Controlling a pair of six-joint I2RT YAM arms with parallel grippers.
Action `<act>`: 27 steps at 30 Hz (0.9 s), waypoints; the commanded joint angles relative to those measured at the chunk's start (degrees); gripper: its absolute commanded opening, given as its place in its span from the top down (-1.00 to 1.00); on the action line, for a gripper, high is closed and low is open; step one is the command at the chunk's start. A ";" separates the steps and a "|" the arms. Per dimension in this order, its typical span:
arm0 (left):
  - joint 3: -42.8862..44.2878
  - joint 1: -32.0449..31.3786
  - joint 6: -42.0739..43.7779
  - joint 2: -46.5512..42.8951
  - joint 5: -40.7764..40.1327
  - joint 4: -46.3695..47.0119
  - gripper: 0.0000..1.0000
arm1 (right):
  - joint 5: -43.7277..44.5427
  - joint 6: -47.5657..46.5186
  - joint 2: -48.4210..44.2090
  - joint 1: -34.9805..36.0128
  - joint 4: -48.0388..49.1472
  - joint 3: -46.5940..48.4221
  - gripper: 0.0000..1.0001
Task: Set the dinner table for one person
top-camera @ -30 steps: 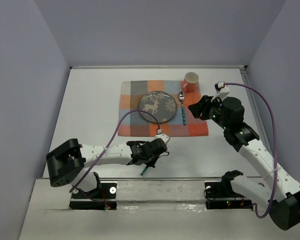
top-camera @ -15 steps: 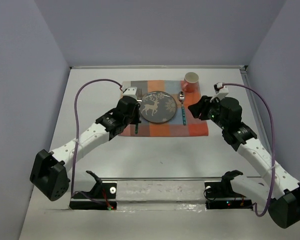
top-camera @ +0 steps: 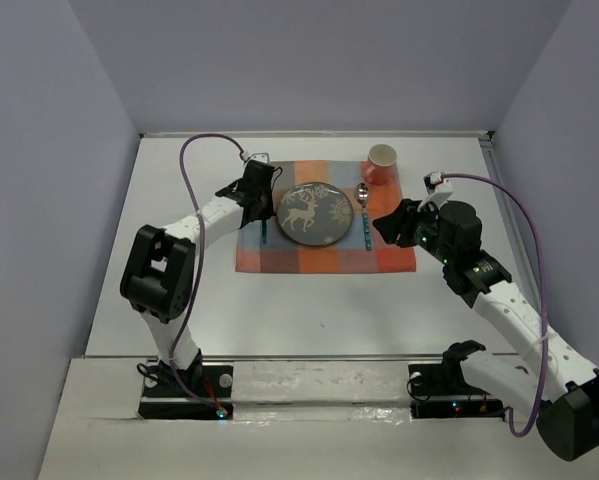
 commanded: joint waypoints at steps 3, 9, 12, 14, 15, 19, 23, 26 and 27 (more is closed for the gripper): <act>4.45 1.17 1.93 3.70 -0.44 -0.39 1.00 | -1.66 0.55 -0.63 -0.11 3.90 -0.36 0.02; 5.68 1.96 2.02 7.30 -0.09 0.40 1.00 | -3.42 0.81 -0.02 -0.11 4.16 -0.44 0.02; 6.90 2.22 2.37 9.15 -0.27 0.40 1.00 | -3.60 0.81 0.16 -0.11 4.16 -0.53 0.02; 7.08 2.40 2.54 10.46 -0.44 0.31 1.00 | -3.69 0.81 0.16 -0.11 4.25 -0.62 0.02; 7.08 2.40 2.54 10.82 -0.53 0.31 1.00 | -3.60 0.73 0.25 -0.11 4.25 -0.71 0.02; 6.38 2.84 2.10 11.26 -1.32 1.45 1.00 | -3.60 0.64 0.42 -0.11 4.25 -0.80 0.02; 5.86 2.84 1.49 11.88 -0.18 1.98 0.98 | -3.34 0.55 0.34 -0.11 4.16 -0.80 0.02; 5.07 2.84 0.44 11.53 -1.22 2.25 0.42 | -2.90 0.38 0.16 -0.11 4.16 -0.97 0.02; 4.98 2.84 0.35 11.35 -1.14 2.25 0.29 | -2.90 0.37 0.25 -0.11 4.16 -0.97 0.02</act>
